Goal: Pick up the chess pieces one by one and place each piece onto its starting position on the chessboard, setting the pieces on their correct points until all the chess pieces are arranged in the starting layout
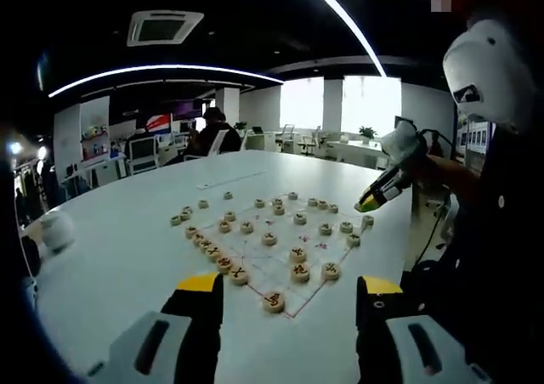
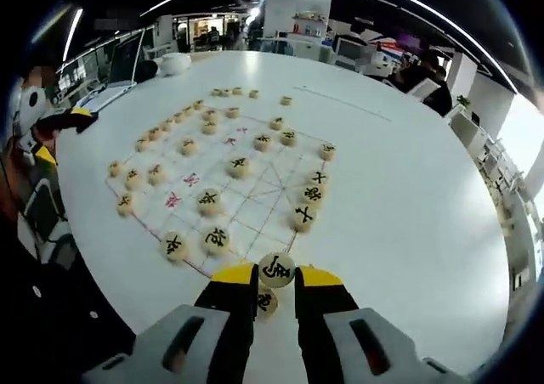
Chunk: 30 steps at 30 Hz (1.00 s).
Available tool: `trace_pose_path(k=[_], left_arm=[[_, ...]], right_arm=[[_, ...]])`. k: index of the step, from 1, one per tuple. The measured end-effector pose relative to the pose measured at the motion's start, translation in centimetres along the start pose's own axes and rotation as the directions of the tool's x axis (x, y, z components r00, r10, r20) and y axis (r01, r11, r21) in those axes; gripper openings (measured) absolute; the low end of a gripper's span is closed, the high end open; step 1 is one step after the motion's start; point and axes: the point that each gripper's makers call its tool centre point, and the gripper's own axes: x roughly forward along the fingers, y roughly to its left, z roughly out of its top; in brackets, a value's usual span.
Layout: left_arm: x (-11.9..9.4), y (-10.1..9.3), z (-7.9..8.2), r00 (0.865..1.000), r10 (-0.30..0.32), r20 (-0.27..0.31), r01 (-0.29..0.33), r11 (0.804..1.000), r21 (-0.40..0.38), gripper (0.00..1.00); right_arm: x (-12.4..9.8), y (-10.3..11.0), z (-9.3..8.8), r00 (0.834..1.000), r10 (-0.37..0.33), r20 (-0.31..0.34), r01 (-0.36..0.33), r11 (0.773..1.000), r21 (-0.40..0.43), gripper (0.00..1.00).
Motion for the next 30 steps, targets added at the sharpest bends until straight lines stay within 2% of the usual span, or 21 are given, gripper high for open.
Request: trace_pose_path(k=[4,15,25,27,28,30], left_arm=[[0.0,0.0,0.0,1.000,0.003,0.002,-0.003,1.000,-0.002,0.64],[-0.1,0.3,-0.2,1.000,0.015,-0.010,-0.015,1.000,0.003,0.64],[0.0,0.1,-0.5,1.000,0.009,-0.021,-0.009,1.000,0.010,0.63],[0.0,0.1,-0.5,1.000,0.010,-0.023,-0.010,1.000,0.012,0.63],[0.0,0.1,-0.5,1.000,0.010,-0.022,-0.010,1.000,0.011,0.63],[0.0,0.1,-0.5,1.000,0.008,-0.021,-0.008,1.000,0.010,0.63]], right_arm=[[0.9,0.1,-0.2,1.000,-0.005,-0.014,0.005,1.000,-0.012,0.19],[1.5,-0.2,-1.2,0.998,-0.012,-0.054,0.011,0.999,-0.034,0.19],[1.7,-0.3,-1.4,0.998,-0.005,-0.056,0.003,1.000,-0.031,0.19],[1.7,-0.2,-1.5,0.999,-0.003,-0.051,0.000,0.998,-0.059,0.19],[1.7,-0.3,-1.4,0.999,-0.006,-0.042,0.003,0.996,-0.084,0.20],[1.6,-0.1,-1.2,1.000,0.008,-0.025,-0.009,0.997,-0.078,0.29]])
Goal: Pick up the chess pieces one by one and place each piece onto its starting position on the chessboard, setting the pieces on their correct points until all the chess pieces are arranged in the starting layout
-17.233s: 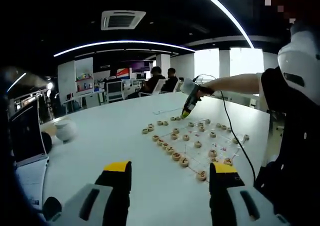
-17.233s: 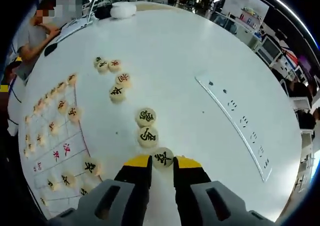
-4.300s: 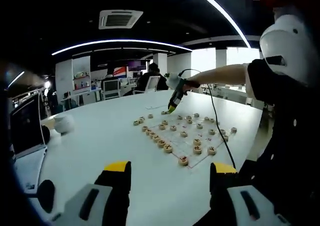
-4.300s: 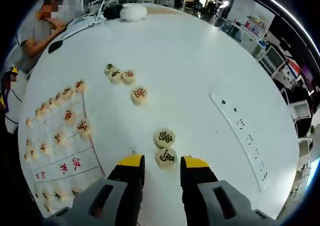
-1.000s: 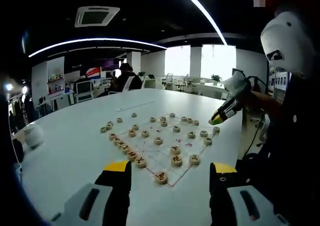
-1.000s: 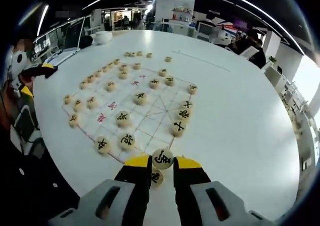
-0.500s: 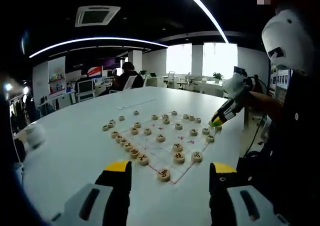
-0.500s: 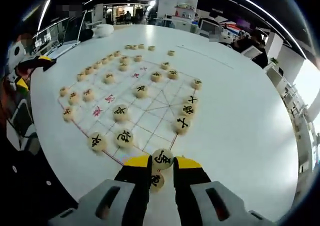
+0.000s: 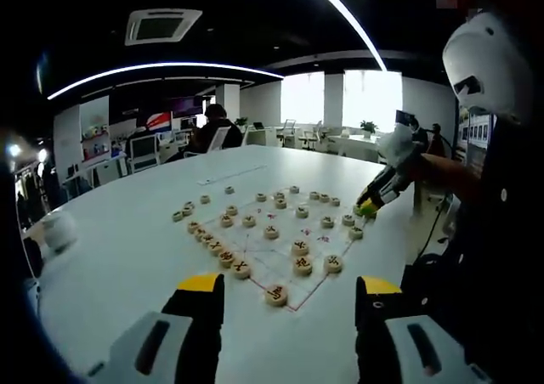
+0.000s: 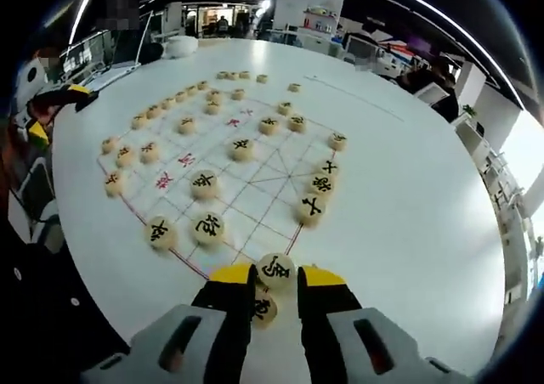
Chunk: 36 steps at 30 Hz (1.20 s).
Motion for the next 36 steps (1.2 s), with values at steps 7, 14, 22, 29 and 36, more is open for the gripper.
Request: trace_pose_path(k=[7,14,22,29,36], left_arm=[[0.1,0.0,0.0,1.000,-0.004,-0.006,0.004,1.000,0.005,0.63],[-0.1,0.1,0.4,1.000,0.001,0.002,-0.001,1.000,0.002,0.63],[-0.9,1.1,1.5,0.997,0.056,0.043,-0.055,0.998,-0.026,0.64],[-1.0,0.9,1.9,0.997,0.067,0.049,-0.066,0.998,-0.022,0.64],[-1.8,1.1,1.4,0.995,0.091,0.048,-0.090,0.995,-0.036,0.64]], right_arm=[[-1.8,-0.5,1.3,0.996,0.009,0.086,-0.006,1.000,-0.026,0.35],[-4.9,-2.8,6.0,0.932,0.001,0.362,0.024,0.998,-0.065,0.38],[-9.6,-5.3,8.2,0.755,-0.063,0.653,-0.004,0.995,0.101,0.38],[-7.6,-4.9,8.4,0.795,0.010,0.607,-0.050,0.997,0.050,0.37],[-5.5,-5.7,11.6,0.810,0.143,0.569,-0.191,0.981,0.024,0.37]])
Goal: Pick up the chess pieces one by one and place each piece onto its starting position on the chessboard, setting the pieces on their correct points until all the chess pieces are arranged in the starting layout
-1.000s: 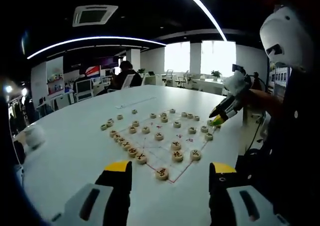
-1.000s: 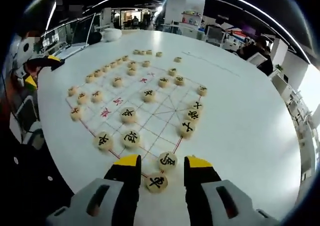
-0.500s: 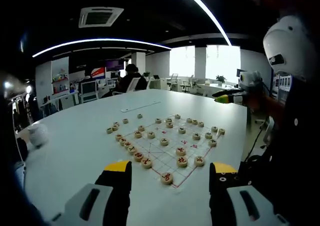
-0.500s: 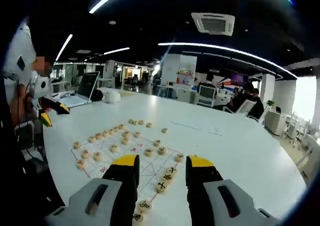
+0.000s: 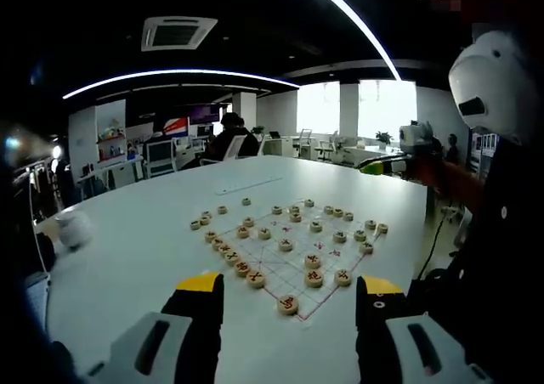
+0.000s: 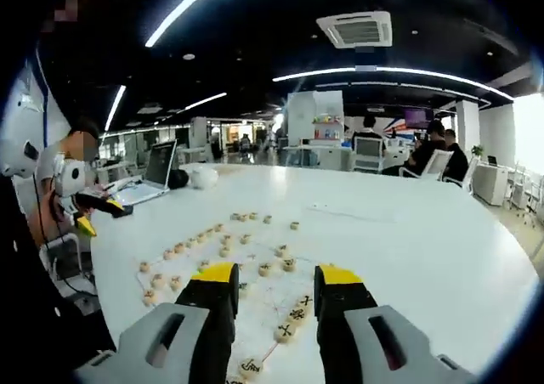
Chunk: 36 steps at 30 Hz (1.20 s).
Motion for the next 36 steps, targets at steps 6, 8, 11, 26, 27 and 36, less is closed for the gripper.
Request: trace_pose_path(k=[6,8,11,26,27,36], left_arm=[[-1.1,0.2,-0.4,1.000,0.028,0.007,-0.027,1.000,-0.014,0.64],[-1.4,0.3,-0.5,0.999,0.034,0.009,-0.034,0.999,-0.019,0.64],[-1.7,0.4,-0.5,0.999,0.042,0.015,-0.042,0.999,-0.024,0.64],[-2.6,0.4,-1.2,0.998,0.056,0.025,-0.055,0.998,-0.041,0.64],[-2.7,0.4,-1.2,0.998,0.054,0.026,-0.053,0.998,-0.044,0.64],[-3.1,0.4,-1.6,0.998,0.059,0.033,-0.057,0.997,-0.052,0.64]], right_arm=[[4.2,-1.2,2.4,0.995,0.066,-0.073,-0.076,0.986,-0.149,0.36],[6.0,-1.6,3.6,0.992,0.085,-0.096,-0.100,0.981,-0.164,0.36],[8.5,-1.8,4.6,0.983,0.115,-0.143,-0.142,0.970,-0.195,0.34],[22.9,-2.0,1.3,0.861,0.155,-0.485,-0.305,0.920,-0.247,0.30],[23.8,-1.9,0.9,0.852,0.154,-0.501,-0.311,0.918,-0.246,0.30],[29.7,-2.7,-1.9,0.774,0.103,-0.624,-0.299,0.929,-0.217,0.28]])
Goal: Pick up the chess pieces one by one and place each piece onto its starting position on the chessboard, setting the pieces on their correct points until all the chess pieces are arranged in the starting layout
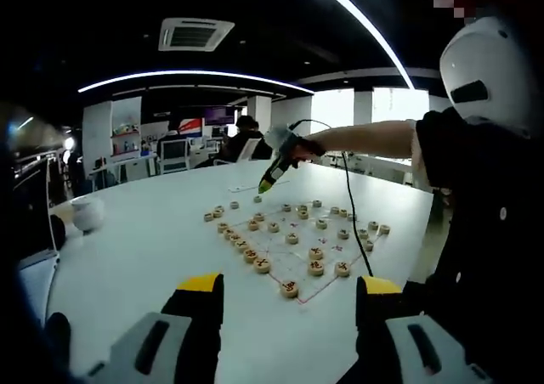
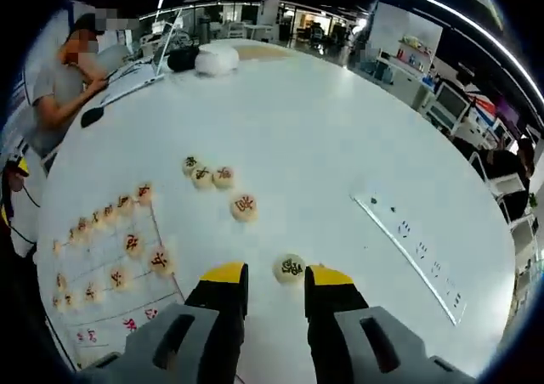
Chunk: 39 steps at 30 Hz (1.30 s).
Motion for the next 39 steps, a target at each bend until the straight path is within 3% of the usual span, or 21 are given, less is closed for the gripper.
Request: trace_pose_path(k=[4,9,22,23,24,26,28,30,39], left_arm=[[-0.3,0.2,-0.4,1.000,0.007,-0.001,-0.007,1.000,-0.009,0.64],[-0.4,0.2,-0.8,1.000,0.009,-0.007,-0.009,1.000,-0.015,0.64],[-0.4,0.1,-0.9,1.000,0.006,-0.008,-0.006,1.000,-0.009,0.63],[-0.4,0.1,-0.9,1.000,0.006,-0.008,-0.006,1.000,-0.009,0.63],[-0.4,0.1,-1.0,1.000,0.006,-0.009,-0.006,1.000,-0.010,0.63],[-0.5,0.1,-1.0,1.000,0.007,-0.010,-0.007,1.000,-0.007,0.63],[-0.6,0.0,-1.0,1.000,0.007,-0.008,-0.007,1.000,-0.008,0.63],[-0.6,0.0,-0.9,1.000,0.008,-0.007,-0.008,1.000,-0.008,0.63],[-0.3,-0.1,-1.0,1.000,0.000,-0.012,0.000,1.000,-0.005,0.63]], right_arm=[[1.3,-0.3,0.3,0.999,-0.006,-0.033,0.006,1.000,0.006,0.28],[1.8,-0.2,-0.5,0.996,-0.006,-0.088,0.007,1.000,0.011,0.27],[1.4,0.1,-1.2,0.994,-0.024,-0.106,0.025,1.000,0.009,0.17],[1.4,0.1,-1.1,0.994,-0.025,-0.103,0.026,1.000,0.008,0.16],[1.4,0.1,-1.0,0.995,-0.025,-0.100,0.026,1.000,0.007,0.07],[1.3,0.0,-0.7,0.995,-0.038,-0.089,0.037,0.999,-0.005,0.03],[1.3,0.0,-0.3,0.997,-0.035,-0.073,0.034,0.999,-0.020,0.08],[1.3,0.2,-0.4,0.997,-0.029,-0.071,0.027,0.999,-0.036,0.25],[0.9,0.2,-1.7,0.994,0.025,-0.109,-0.027,0.999,-0.019,0.31]])
